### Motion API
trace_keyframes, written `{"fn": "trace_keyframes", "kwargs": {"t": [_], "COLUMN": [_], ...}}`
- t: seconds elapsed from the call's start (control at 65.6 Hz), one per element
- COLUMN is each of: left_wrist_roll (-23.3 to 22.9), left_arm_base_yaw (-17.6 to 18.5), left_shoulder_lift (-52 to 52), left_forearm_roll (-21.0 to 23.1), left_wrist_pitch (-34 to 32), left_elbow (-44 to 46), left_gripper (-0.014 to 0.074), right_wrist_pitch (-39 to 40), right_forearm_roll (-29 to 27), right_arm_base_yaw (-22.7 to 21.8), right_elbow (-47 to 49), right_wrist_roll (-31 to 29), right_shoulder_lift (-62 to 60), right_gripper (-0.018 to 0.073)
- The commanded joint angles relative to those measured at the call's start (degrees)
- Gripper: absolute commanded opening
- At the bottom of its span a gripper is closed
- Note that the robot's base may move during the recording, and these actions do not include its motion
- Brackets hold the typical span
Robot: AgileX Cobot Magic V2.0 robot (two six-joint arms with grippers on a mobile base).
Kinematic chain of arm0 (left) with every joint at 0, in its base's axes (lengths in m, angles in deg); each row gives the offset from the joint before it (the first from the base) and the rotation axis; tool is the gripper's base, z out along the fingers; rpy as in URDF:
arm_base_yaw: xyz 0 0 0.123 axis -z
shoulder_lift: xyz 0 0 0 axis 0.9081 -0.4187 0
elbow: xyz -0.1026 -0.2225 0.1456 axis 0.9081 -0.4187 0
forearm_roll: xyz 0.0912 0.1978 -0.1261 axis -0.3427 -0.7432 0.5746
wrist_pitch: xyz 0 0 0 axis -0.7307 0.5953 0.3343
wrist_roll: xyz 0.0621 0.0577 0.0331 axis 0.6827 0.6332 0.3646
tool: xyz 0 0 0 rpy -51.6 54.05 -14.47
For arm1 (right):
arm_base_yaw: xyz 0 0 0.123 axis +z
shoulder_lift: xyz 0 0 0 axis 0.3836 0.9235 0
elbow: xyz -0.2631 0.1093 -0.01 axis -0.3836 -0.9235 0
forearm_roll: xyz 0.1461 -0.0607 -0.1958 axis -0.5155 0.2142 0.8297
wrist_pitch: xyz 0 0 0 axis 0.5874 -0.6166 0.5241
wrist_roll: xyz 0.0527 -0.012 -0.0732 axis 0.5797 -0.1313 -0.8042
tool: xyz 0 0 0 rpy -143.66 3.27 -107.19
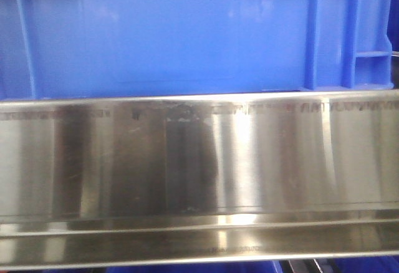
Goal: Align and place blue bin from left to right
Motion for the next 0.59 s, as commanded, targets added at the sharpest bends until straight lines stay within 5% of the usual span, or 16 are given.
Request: {"fn": "trace_keyframes", "kwargs": {"t": [0.0,0.579], "left_wrist_roll": [0.00,0.00], "left_arm_base_yaw": [0.43,0.43], "left_shoulder_lift": [0.34,0.34], "left_forearm_roll": [-0.37,-0.37], "left_wrist_pitch": [-1.00,-1.00], "left_elbow": [-0.19,-0.19], "left_gripper": [-0.0111,-0.0111], "right_wrist_pitch": [1.19,1.19], "right_forearm_roll": [0.72,0.72], "right_arm_base_yaw": [-0.01,-0.01], "right_elbow": [0.02,0.02], "right_wrist_roll": [-0.46,-0.46], "right_shoulder_lift": [-0.32,-0.32], "right_gripper": [-0.0070,-0.0070]}}
